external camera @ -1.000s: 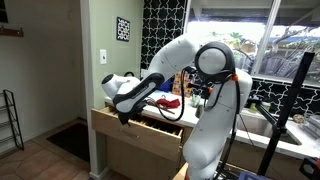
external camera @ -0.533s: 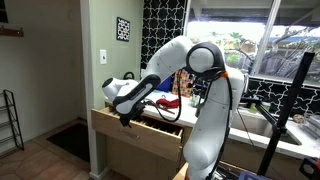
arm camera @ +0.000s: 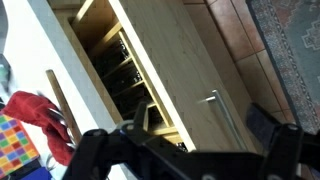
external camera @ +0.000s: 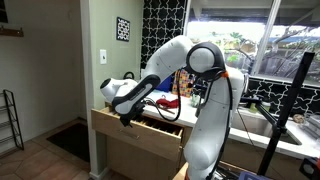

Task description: Close the open drawer.

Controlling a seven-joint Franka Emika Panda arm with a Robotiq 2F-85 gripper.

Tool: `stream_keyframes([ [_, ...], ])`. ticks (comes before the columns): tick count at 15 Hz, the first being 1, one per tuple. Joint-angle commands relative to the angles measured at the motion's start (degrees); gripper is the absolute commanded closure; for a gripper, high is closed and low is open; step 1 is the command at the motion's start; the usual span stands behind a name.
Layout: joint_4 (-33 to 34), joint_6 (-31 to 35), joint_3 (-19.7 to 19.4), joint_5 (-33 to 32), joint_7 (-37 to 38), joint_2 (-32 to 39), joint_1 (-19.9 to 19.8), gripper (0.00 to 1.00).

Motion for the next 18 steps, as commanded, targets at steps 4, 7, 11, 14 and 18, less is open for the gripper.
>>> stream_keyframes([
  [4, 2.07, -7.0, -1.0, -12.07, 3.54, 9.23, 4.44, 0.0],
  [7, 2.49, -5.53, -1.65, -17.3, 7.3, 13.12, 5.94, 0.0],
  [11, 4.97, -3.34, -2.5, -21.18, 13.16, 19.65, 7.36, 0.0],
  [14, 3.6, -4.18, -2.68, -19.55, 10.96, 17.34, 7.68, 0.0],
  [18, 3.65, -4.2, -2.75, -19.57, 10.95, 16.64, 7.64, 0.0],
])
